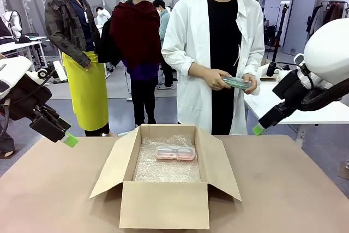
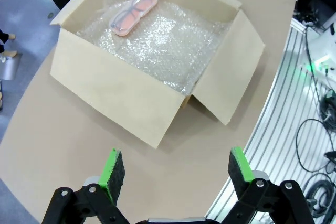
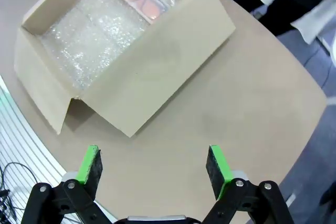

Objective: Pack the glasses set securely to prepare it for shipping.
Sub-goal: Put the Glasses case from the right side of the table into the Package Box.

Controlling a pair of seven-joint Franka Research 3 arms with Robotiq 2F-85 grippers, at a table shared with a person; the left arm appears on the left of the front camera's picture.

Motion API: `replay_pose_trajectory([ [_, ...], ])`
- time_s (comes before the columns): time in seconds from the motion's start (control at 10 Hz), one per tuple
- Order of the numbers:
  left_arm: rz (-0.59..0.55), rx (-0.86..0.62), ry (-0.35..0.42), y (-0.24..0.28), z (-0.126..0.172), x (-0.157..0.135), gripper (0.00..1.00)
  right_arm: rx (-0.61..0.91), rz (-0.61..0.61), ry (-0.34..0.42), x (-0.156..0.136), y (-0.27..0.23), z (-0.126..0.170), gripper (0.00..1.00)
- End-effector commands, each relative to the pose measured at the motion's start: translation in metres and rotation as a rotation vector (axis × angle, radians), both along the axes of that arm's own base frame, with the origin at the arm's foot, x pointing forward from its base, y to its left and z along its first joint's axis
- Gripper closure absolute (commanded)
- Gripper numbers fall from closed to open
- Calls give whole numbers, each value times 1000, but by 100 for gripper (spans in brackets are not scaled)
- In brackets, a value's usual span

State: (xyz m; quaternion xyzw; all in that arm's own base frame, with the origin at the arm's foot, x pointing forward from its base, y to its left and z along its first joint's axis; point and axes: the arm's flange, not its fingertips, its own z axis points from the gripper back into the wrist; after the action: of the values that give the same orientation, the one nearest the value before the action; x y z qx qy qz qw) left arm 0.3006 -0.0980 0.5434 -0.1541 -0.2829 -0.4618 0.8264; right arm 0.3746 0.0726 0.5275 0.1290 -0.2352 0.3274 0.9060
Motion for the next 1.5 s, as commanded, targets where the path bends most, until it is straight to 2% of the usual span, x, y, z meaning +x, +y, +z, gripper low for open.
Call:
replay_pose_trajectory([
  [0.0,-14,-18,4,1,0,0,0,-21,-2,42,9,17,-14,0],
  [0.1,-14,-18,4,1,0,0,0,0,0,0,0,0,0,0],
  [1.4,-14,-18,4,1,0,0,0,0,0,0,0,0,0,0],
])
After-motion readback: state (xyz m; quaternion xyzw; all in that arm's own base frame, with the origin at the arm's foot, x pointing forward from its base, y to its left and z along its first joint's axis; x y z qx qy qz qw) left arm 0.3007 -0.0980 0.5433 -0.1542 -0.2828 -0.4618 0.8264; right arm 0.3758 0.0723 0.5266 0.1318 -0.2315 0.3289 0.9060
